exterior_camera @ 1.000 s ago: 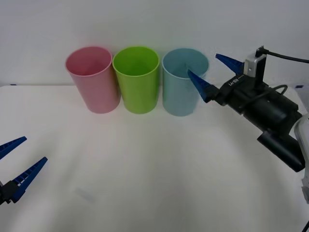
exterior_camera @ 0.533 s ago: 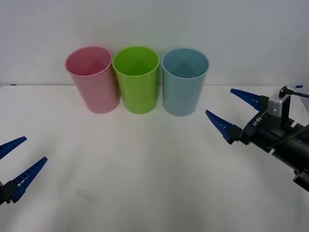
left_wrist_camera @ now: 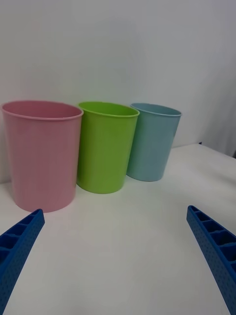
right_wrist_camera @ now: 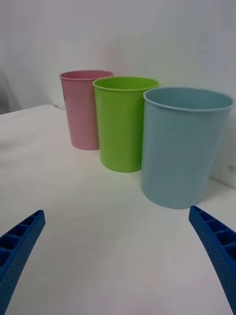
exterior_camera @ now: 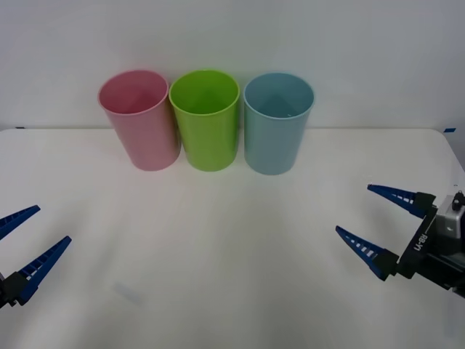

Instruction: Grasp the object on the table and drop it into the matching bin: aluminum can to the light blue bin, PET bottle to the pink bin.

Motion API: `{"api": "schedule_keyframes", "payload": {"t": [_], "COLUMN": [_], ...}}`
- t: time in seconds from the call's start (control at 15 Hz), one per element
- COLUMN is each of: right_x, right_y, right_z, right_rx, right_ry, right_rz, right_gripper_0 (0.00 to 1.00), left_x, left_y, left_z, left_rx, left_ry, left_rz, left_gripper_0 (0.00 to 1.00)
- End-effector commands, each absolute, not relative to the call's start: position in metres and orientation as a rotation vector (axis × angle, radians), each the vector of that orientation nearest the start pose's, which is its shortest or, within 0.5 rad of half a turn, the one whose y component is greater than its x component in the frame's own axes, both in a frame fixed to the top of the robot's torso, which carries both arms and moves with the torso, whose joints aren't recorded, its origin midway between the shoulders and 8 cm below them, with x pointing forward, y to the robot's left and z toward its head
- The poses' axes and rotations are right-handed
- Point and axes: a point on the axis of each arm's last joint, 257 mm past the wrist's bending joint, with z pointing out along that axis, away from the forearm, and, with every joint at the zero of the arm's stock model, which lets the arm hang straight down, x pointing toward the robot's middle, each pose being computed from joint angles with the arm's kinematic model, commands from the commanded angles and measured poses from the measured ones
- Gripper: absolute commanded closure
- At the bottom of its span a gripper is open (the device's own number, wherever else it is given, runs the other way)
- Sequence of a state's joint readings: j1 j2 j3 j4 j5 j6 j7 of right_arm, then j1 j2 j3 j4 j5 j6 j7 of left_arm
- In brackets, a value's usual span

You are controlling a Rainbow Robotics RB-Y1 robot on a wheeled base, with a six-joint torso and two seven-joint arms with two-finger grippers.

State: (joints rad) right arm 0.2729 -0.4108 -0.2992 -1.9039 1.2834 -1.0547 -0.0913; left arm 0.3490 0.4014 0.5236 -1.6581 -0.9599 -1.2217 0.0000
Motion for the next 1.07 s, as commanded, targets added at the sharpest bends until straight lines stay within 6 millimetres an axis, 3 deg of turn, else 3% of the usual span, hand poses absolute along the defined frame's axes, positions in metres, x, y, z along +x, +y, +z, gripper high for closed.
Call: {"api": "schedule_keyframes", "payload": {"t": [0.07, 0.6, 1.07], "right_x": [0.355, 0.319, 0.302], "right_y": [-0.234, -0.256, -0.266], "right_z": [-0.184, -0.212, -0.229], "right_rx": [-0.786, -0.74, -0.717], "right_ry": [1.517, 1.6, 1.657], "right_rz": [0.522, 0.525, 0.518], "right_gripper_0": [0.0, 0.0, 0.0], "left_x": [0.342, 0.342, 0.342], "left_y": [0.33, 0.33, 0.33], "left_z": [-0.169, -0.169, -0.169], "left_rx": [0.465, 0.465, 0.465], "left_ry": [1.441, 1.441, 1.441], "left_rz": [-0.567, -0.567, -0.567], "left_gripper_0": [0.0, 0.0, 0.0]}}
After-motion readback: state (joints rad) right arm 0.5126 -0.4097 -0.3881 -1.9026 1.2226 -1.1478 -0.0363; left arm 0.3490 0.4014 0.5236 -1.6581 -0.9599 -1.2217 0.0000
